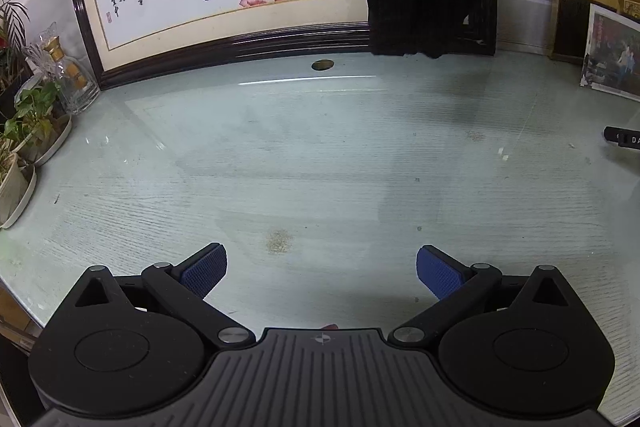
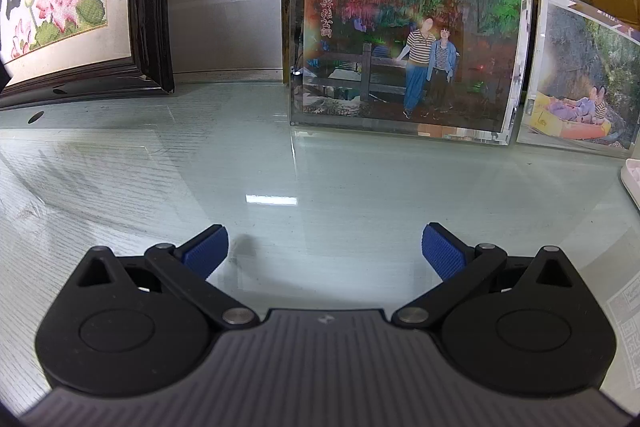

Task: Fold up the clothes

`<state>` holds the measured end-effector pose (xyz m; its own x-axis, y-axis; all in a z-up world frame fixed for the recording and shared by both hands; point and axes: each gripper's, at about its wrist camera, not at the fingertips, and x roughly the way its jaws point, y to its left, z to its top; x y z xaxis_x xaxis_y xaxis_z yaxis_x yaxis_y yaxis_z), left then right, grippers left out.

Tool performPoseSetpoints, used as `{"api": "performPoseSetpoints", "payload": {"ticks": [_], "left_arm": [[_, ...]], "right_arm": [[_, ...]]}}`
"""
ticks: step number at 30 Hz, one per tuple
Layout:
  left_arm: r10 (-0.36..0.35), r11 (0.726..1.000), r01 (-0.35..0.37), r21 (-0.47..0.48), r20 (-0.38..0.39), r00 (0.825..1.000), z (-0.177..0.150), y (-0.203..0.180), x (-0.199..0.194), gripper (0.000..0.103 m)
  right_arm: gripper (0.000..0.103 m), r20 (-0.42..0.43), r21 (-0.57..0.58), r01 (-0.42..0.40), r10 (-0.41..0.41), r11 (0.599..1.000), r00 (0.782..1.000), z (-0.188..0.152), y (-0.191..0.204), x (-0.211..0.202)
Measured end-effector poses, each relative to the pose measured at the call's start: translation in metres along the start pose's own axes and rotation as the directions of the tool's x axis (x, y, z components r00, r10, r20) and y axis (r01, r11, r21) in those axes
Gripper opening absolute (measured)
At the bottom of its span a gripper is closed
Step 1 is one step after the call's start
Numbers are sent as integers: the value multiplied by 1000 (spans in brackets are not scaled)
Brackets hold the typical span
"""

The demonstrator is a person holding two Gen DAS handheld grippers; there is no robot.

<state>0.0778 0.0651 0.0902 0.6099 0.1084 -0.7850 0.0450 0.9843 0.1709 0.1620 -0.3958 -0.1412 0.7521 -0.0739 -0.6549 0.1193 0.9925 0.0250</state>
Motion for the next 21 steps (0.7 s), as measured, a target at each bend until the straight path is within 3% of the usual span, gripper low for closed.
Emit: {"api": "performPoseSetpoints", "payload": {"ticks": [14, 21], "left_arm": [[0, 1000, -1, -28, -23, 1000, -8, 23, 16, 103], [-81, 997, 81, 9, 8, 997, -5, 17, -4, 103]], "right_arm": [[103, 0, 0, 0, 0, 1000, 1000, 0, 0, 0], [103, 0, 0, 0, 0, 1000, 1000, -4, 2, 1]]}}
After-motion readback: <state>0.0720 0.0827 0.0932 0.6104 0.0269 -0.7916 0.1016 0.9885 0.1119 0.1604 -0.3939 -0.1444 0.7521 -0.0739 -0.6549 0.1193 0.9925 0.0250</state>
